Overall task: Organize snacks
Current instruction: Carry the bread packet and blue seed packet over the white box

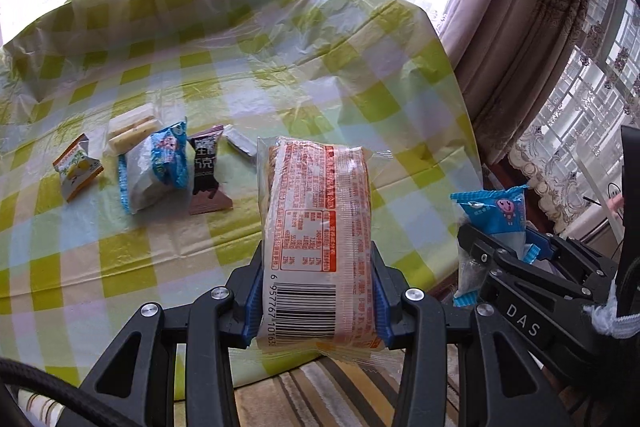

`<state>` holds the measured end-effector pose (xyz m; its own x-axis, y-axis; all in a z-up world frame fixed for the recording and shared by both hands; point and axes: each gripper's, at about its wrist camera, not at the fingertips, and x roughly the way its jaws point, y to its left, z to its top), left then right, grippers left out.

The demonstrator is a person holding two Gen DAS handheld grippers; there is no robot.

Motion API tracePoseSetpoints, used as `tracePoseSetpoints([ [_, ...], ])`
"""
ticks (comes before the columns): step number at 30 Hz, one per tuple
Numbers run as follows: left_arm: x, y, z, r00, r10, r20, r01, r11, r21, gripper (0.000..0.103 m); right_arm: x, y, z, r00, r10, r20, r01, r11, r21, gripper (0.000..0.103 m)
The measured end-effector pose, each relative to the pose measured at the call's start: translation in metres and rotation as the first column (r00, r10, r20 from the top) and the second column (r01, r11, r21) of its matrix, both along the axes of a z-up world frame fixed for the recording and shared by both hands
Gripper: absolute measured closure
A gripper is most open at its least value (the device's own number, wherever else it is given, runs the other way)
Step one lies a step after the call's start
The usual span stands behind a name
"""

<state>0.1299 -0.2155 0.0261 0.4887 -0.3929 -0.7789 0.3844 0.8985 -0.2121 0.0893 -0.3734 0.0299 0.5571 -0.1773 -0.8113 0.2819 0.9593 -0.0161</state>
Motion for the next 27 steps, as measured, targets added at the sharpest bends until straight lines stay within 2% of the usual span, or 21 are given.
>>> tracePoseSetpoints([
  [10,-0.02,-0.059,-0.003,0.987,-0.154,-0.041,0.155,0.988,0.024,0.058,-0.03,-0.053,-0.009,0.995,-0.101,-0.025,0.1,0.995,-0.008,0.05],
  [19,-0.041,-0.106,-0.007,0.962,-0.265,-0.067,0.268,0.962,0.056,0.058,-0.053,-0.099,-0.022,0.978,-0.198,-0.06,0.198,0.98,-0.008,0.05],
  [27,-0.06,-0.137,-0.009,0.931,-0.351,-0.105,0.357,0.933,0.047,0.058,-0.075,-0.131,-0.029,0.957,-0.276,-0.092,0.276,0.961,-0.017,0.05],
])
